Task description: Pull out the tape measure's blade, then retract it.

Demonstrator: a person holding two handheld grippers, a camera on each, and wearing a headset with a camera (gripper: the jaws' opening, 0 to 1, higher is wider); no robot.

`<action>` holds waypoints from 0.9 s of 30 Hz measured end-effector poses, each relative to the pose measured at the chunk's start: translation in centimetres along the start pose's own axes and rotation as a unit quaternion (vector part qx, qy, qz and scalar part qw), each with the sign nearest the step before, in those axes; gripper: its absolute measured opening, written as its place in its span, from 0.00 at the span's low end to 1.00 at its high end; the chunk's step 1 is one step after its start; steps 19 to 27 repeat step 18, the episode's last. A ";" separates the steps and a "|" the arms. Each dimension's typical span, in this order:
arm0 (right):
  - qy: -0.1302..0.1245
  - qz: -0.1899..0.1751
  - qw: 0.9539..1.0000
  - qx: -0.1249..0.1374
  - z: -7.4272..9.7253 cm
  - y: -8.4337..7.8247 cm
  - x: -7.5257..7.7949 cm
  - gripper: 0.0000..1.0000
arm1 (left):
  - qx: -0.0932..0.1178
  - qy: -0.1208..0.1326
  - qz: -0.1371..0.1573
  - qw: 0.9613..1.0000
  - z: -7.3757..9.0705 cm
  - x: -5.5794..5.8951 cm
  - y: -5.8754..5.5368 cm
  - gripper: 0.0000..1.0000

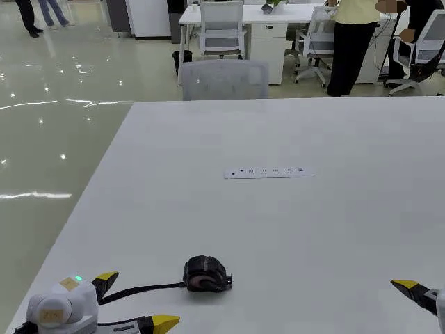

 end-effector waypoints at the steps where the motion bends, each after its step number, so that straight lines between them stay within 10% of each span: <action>1: -0.001 0.000 1.000 0.000 0.0 -0.1 0.0 0.93 | -0.003 0.000 0.002 1.000 0.0 0.0 -0.1 1.00; 27: 0.000 -0.003 1.000 -0.005 0.5 -0.9 0.6 0.93 | -0.021 -0.004 -0.012 1.000 -1.2 0.7 -0.9 1.00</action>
Point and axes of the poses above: the centre of the closed fingertips' face, and the gripper's own axes: z roughly backward along the fingers, x roughly to its right, y roughly out of its top, the point moved 10 cm from there along z, roughly backward along the fingers, and after that the axes turned 10 degrees about z, right-handed, at the moved point
